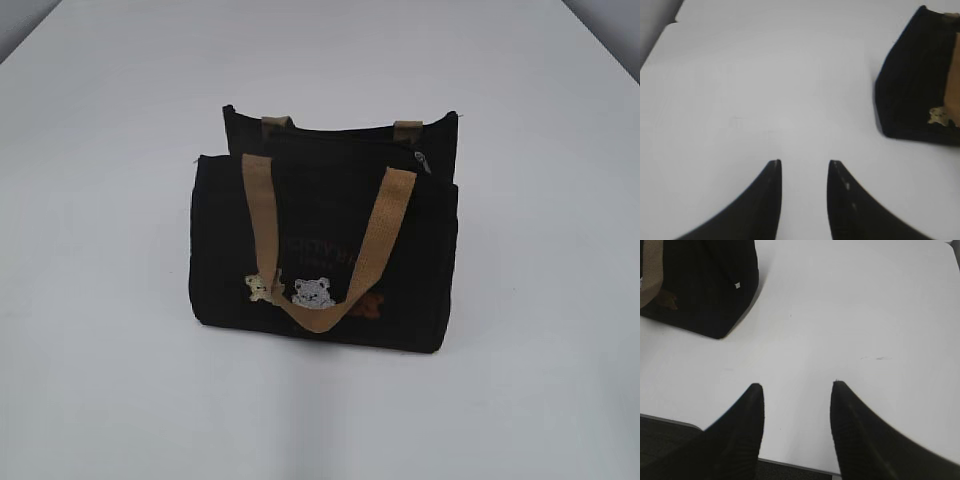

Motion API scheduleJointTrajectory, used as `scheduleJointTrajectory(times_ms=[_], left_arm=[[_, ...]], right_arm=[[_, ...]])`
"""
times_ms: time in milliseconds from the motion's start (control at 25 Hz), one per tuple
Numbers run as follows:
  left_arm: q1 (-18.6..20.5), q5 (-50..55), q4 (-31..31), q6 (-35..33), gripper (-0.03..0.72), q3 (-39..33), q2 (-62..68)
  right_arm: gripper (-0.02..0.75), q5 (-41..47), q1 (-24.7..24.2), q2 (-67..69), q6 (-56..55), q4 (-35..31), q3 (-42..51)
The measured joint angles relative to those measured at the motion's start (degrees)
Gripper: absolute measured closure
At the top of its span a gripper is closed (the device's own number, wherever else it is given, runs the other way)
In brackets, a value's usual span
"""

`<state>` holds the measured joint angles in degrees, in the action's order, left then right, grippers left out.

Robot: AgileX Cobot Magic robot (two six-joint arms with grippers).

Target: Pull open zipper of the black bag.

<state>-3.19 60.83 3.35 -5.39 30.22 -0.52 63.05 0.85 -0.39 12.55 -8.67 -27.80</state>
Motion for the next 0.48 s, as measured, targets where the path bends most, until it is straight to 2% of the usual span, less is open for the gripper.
scheduleJointTrajectory(times_ms=[480], left_arm=[[0.8,0.0,0.0,0.0,0.45,0.0,0.0]], right_arm=[[0.391,0.0,-0.4,0.0,0.0,-0.1,0.0]])
